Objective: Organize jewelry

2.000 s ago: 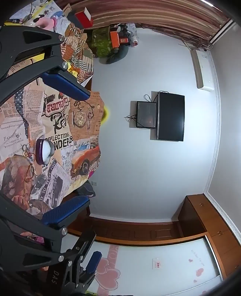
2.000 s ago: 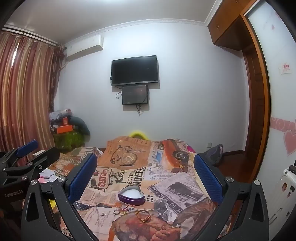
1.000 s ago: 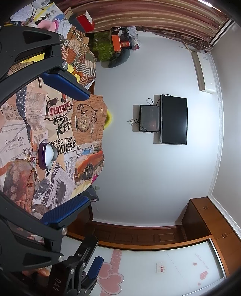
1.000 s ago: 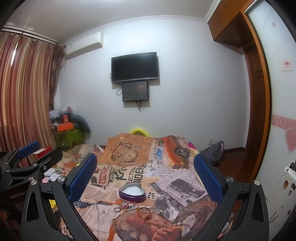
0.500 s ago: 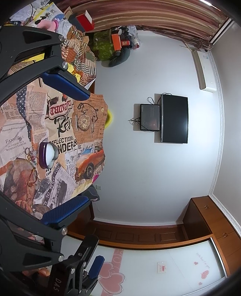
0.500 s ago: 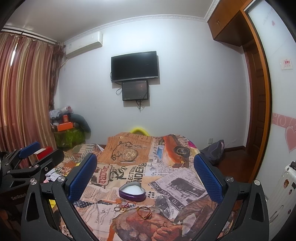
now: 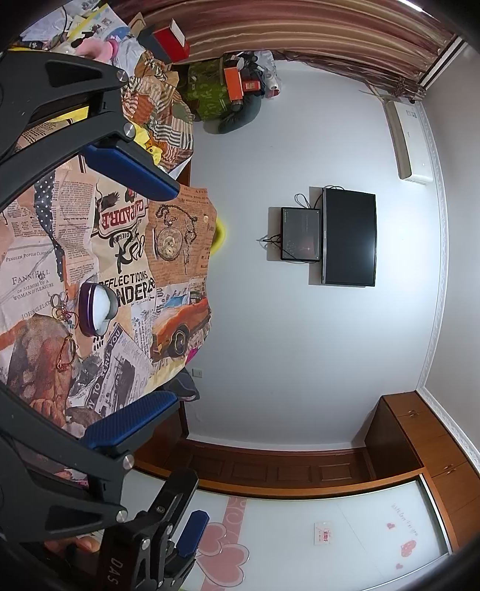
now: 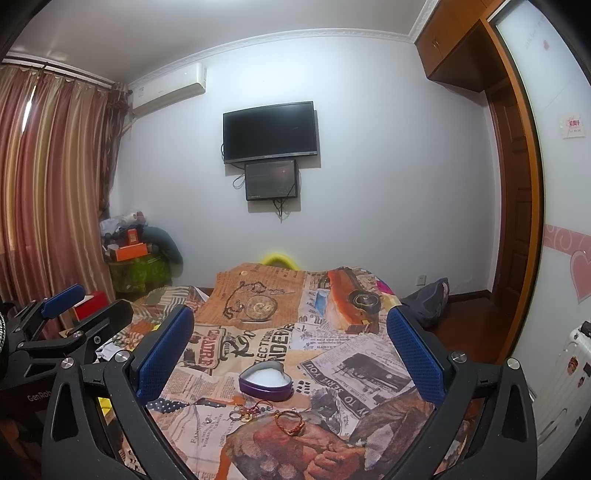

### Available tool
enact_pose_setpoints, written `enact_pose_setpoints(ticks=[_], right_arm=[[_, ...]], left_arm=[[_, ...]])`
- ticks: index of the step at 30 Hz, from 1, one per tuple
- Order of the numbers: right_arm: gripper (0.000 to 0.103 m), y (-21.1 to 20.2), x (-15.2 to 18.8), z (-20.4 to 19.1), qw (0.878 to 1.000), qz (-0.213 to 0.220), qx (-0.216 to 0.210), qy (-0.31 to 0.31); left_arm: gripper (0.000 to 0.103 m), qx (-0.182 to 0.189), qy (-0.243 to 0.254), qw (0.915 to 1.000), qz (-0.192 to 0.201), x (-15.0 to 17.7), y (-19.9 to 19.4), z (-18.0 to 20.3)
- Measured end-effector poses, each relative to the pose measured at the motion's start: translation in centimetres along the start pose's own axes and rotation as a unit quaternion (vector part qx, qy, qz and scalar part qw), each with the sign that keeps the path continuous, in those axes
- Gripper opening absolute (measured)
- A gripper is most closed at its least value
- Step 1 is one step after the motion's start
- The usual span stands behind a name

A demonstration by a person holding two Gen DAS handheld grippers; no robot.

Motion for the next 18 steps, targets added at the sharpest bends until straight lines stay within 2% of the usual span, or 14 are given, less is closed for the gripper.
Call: enact_pose_setpoints(ticks=[18], right_arm=[[0.103,0.24,0.16,-0.21,1.000,-0.004,0.000,-0.002]], left_arm=[[0.103,-0.005,0.001,1.0000,-0.004,0.31,0.54,-0.25]])
Point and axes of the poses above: each gripper's, at about its wrist camera, not at the fingertips, and y roughly the way its jaws point, z to its right, x to its underside, the point moved 10 cm from there along y, roughly the way its jaws point, and after that the axes turned 5 degrees about -z, right-handed, at the moved point
